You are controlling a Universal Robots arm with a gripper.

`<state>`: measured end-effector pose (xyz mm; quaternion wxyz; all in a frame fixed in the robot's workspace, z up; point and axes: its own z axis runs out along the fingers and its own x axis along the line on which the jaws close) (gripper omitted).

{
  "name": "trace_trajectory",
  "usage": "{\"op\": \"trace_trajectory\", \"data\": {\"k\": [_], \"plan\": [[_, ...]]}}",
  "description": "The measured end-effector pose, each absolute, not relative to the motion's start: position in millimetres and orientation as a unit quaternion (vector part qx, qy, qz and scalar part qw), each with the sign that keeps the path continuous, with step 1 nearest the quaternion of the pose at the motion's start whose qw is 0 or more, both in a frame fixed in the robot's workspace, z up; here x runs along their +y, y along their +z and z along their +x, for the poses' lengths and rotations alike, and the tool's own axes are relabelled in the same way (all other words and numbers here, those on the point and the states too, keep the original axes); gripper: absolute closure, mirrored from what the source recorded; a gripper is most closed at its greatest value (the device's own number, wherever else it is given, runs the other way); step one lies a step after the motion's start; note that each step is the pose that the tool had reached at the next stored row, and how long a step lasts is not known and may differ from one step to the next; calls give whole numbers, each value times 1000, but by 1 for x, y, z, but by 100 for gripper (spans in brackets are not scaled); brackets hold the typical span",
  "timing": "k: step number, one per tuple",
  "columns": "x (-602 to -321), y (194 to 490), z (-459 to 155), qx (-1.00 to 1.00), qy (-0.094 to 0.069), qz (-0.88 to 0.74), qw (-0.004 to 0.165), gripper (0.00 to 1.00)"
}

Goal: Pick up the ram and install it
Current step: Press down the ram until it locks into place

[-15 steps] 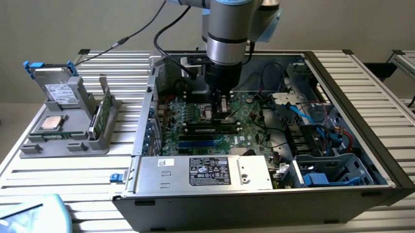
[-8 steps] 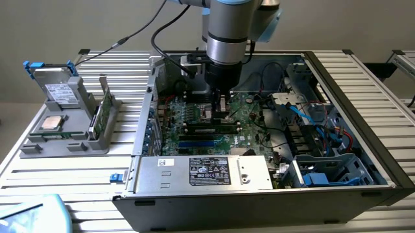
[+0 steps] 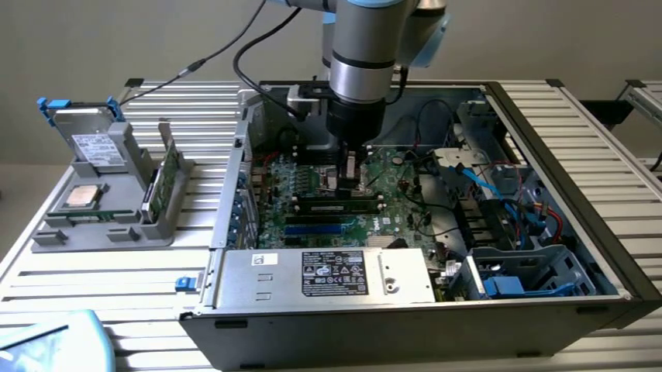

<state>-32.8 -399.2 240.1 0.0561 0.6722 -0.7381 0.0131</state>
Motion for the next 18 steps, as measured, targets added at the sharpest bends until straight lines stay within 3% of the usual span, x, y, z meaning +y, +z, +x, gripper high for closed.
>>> {"op": "trace_trajectory", "data": {"k": [18], "plan": [[-399, 240, -33, -826, 6, 561, 57, 90]]}}
